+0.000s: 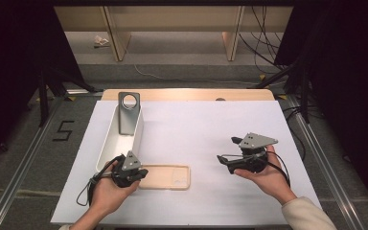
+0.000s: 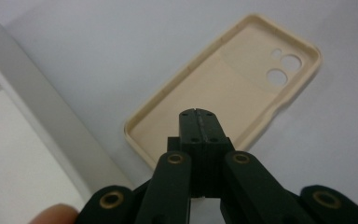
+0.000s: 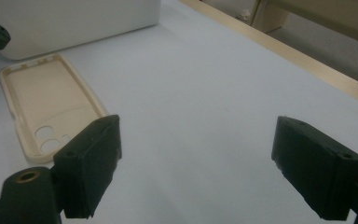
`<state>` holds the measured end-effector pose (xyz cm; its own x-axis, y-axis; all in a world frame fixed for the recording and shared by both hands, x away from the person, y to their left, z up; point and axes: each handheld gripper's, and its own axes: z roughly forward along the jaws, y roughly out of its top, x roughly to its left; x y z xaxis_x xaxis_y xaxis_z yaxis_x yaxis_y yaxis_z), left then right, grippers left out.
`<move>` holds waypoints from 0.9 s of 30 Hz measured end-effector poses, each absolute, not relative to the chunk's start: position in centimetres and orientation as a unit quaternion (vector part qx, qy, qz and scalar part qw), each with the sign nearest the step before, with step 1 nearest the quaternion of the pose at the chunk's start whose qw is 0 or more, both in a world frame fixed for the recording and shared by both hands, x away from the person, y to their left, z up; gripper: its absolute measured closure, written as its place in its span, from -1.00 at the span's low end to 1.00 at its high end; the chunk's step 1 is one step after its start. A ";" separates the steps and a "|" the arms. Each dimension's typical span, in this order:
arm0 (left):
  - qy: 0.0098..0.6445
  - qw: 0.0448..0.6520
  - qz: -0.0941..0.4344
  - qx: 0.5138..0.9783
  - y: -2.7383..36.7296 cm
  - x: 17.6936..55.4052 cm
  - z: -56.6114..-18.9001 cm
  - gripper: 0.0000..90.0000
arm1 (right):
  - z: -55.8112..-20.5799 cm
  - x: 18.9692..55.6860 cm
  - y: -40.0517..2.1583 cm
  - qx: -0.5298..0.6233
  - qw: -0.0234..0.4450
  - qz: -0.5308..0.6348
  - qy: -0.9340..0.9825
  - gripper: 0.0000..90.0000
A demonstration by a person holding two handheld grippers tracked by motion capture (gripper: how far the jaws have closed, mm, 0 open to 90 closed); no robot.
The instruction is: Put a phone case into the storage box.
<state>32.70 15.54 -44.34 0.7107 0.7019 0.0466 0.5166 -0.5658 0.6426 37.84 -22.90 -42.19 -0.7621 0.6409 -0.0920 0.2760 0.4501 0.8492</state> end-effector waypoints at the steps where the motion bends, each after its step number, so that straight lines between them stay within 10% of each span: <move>1: 0.349 0.304 0.145 0.875 15.4 32.7 -44.5 1.00 | -42.2 37.8 -22.9 0.278 0.205 0.445 0.827 -0.63; 27: 0.343 0.252 0.126 0.896 14.0 32.9 -46.3 1.00 | -42.3 37.8 -22.8 0.274 0.201 0.442 0.830 -0.62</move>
